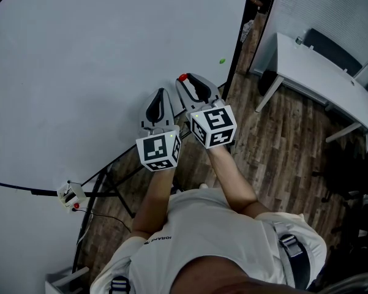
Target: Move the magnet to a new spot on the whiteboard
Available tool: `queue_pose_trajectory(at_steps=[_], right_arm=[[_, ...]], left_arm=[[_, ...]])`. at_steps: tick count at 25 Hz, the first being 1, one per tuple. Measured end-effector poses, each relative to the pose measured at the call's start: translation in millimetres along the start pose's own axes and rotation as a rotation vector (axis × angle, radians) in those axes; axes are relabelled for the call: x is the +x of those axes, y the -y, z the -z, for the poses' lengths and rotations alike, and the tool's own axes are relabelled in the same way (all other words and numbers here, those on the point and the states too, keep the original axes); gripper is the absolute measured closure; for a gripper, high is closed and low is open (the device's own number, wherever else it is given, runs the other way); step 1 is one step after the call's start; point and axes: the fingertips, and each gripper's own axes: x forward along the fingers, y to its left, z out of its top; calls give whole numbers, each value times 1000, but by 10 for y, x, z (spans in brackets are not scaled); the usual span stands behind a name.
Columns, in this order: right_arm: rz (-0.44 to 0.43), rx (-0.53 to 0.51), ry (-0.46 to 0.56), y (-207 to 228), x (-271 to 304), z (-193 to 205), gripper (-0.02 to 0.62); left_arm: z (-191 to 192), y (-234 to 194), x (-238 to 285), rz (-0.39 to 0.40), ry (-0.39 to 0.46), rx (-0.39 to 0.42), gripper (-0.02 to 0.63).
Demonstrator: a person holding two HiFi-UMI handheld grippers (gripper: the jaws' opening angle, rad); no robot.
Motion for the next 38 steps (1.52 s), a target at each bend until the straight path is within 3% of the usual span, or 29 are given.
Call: queue_pose_trajectory(at_steps=[38], right_arm=[[-8, -19, -8, 187, 400, 17, 465]], left_arm=[[19, -97, 67, -14, -3, -6, 603]])
